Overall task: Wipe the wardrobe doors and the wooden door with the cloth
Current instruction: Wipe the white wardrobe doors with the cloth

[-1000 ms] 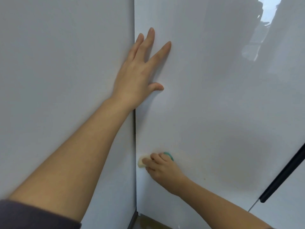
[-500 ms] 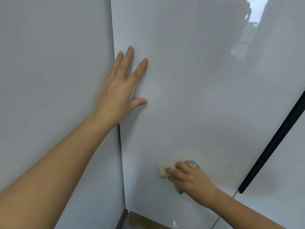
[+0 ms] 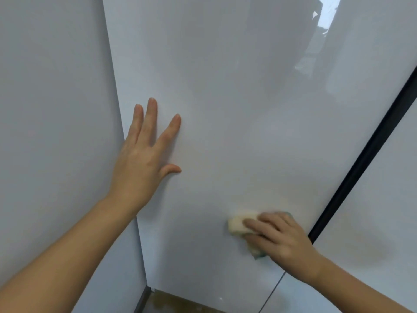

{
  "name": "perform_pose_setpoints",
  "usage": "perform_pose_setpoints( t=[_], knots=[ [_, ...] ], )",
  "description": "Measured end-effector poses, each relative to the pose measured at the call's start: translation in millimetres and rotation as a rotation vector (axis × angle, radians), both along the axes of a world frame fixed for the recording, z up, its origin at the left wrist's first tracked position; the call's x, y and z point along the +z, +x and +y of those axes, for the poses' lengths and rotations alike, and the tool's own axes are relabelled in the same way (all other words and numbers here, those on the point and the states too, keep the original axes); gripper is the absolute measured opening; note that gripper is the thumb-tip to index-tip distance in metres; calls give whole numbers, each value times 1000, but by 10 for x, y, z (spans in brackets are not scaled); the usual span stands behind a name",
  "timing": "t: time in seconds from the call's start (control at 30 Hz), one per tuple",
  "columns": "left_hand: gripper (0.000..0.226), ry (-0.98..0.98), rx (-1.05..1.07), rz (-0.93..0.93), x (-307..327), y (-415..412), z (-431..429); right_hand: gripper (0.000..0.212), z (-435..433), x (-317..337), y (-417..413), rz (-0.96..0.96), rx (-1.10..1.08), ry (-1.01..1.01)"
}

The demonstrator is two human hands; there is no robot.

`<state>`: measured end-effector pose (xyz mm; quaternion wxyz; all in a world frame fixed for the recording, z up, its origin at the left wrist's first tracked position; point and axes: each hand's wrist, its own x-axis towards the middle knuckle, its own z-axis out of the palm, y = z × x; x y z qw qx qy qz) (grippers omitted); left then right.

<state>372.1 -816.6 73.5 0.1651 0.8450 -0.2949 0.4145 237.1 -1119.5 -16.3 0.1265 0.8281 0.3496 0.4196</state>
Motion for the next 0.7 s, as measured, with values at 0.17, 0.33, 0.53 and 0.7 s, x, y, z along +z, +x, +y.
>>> perform_pose_setpoints(
  t=[0.17,0.33,0.53,0.7],
  knots=[
    [101,-28,-6,8,-52,-57,-59,20,-226,693,-50,-312,-74,265],
    [102,-30,-15,7,-92,-20,-52,18,-279,-381,-189,-153,-146,151],
    [100,-46,-10,24,-96,-25,-58,17,-252,-198,-201,-40,-65,-34],
    [98,-47,-21,20,-113,-41,-59,15,-69,-108,-87,-168,-128,237]
  ],
)
